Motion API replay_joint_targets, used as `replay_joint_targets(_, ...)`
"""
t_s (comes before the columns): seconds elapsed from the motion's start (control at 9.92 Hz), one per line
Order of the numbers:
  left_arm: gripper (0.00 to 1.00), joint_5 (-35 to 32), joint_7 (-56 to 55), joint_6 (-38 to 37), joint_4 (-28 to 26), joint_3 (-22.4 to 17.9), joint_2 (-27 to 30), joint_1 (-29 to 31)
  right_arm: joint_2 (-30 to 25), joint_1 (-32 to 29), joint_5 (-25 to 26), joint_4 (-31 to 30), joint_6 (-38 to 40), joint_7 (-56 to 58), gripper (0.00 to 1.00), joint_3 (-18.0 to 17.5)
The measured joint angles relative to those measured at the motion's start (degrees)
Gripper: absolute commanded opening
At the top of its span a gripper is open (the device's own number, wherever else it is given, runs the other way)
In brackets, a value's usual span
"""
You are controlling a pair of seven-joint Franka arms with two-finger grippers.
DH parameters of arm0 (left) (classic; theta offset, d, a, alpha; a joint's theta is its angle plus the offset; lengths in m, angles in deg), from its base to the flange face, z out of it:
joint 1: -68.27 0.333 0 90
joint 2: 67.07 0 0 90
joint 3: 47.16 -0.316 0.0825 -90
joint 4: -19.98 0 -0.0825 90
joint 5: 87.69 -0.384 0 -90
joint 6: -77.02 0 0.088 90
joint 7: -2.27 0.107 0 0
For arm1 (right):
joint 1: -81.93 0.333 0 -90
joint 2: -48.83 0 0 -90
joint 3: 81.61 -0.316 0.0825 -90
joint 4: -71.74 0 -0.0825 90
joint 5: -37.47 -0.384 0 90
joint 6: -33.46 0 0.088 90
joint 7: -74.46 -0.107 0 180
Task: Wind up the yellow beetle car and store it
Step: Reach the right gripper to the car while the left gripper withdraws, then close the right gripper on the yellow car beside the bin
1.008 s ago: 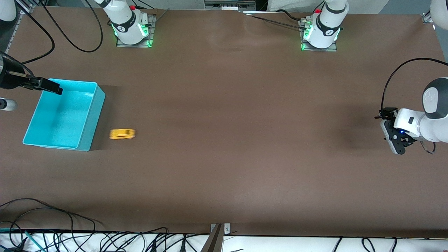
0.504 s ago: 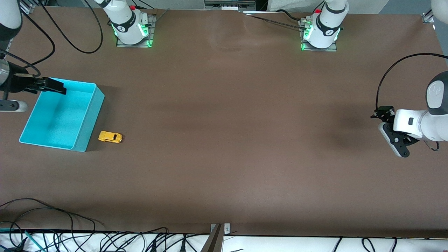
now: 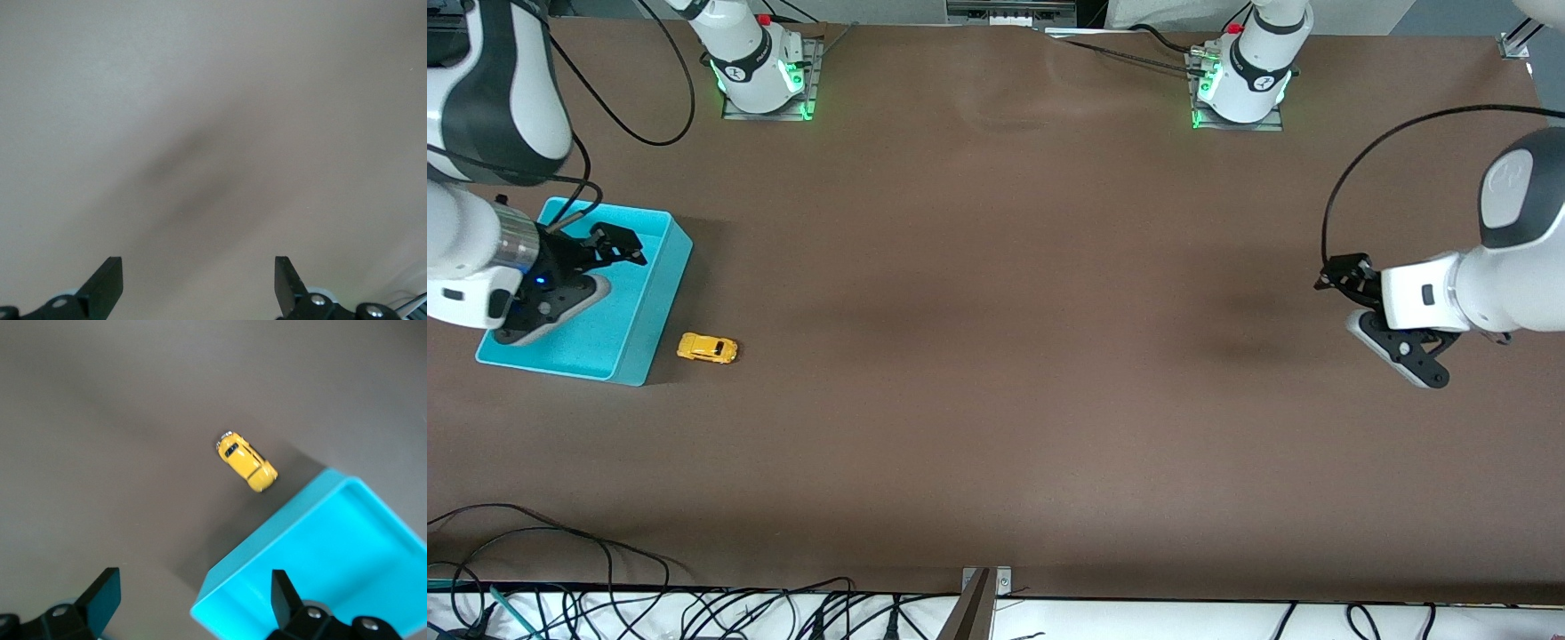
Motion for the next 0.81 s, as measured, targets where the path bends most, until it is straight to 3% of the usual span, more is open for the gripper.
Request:
replay_joint_targets(0.3,1.0,0.14,-5.69,-3.16,0.98,1.1,5.79,-0.33,0.52,0.0,0.0,-11.28,-15.22,18.18,1.0,0.07)
replay_joint_targets(0.4,1.0,0.36,-6.32,-3.26,0.98,-0.95,7.78,-2.5,0.92,0.0,0.0,-14.95,-20.26,23.56,1.0,0.08)
replay_joint_targets(0.61,1.0,3.61,-6.58,-3.27,0.26,-14.54,11.6,-13.44,3.37,-0.01,-0.01,-20.05,-29.75,33.07,1.0,0.11)
replay_joint_targets(0.81,1.0,9.87,-7.18,-1.33,-5.06,-23.44,16.2,-18.16,5.77,-0.16,-0.01,-23.59,-37.54,39.92,1.0,0.2)
